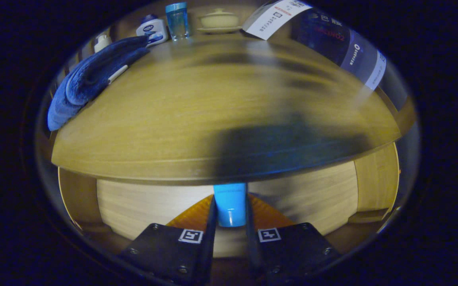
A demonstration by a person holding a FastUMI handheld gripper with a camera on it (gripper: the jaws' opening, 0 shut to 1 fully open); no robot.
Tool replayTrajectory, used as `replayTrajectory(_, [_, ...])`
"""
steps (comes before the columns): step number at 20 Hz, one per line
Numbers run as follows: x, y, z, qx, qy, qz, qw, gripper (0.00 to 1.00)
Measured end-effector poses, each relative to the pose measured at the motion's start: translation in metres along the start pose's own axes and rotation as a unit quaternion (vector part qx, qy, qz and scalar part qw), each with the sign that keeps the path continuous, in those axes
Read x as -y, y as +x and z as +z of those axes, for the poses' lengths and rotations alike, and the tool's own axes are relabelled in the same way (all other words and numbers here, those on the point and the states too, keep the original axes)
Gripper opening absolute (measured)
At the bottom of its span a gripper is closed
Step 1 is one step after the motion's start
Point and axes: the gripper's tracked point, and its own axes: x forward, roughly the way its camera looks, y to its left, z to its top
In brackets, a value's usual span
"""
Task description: Pull open the drawer, take out the items inside it, and place them on the countertop above the cabinet.
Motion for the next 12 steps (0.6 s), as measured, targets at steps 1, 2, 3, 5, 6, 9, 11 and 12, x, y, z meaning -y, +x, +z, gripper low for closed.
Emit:
replayTrajectory(1, [0.000, -0.001, 0.000, 0.001, -0.001, 0.000, 1.000, 0.36])
replayTrajectory(2, [0.000, -0.001, 0.000, 0.002, -0.001, -0.002, 1.000, 0.36])
replayTrajectory(3, [0.001, -0.002, 0.000, 0.002, -0.001, -0.004, 1.000, 0.36])
replayTrajectory(5, [0.004, -0.007, 0.002, 0.009, -0.001, -0.010, 1.000, 0.36])
replayTrajectory(6, [0.005, -0.011, 0.004, 0.017, 0.003, -0.014, 1.000, 0.36])
replayTrajectory(9, [0.013, -0.029, 0.004, 0.028, 0.001, -0.033, 0.999, 0.36])
replayTrajectory(11, [0.015, -0.042, 0.005, 0.039, -0.001, -0.042, 0.998, 0.36])
replayTrajectory(12, [0.017, -0.050, 0.005, 0.042, -0.001, -0.050, 0.998, 0.36])
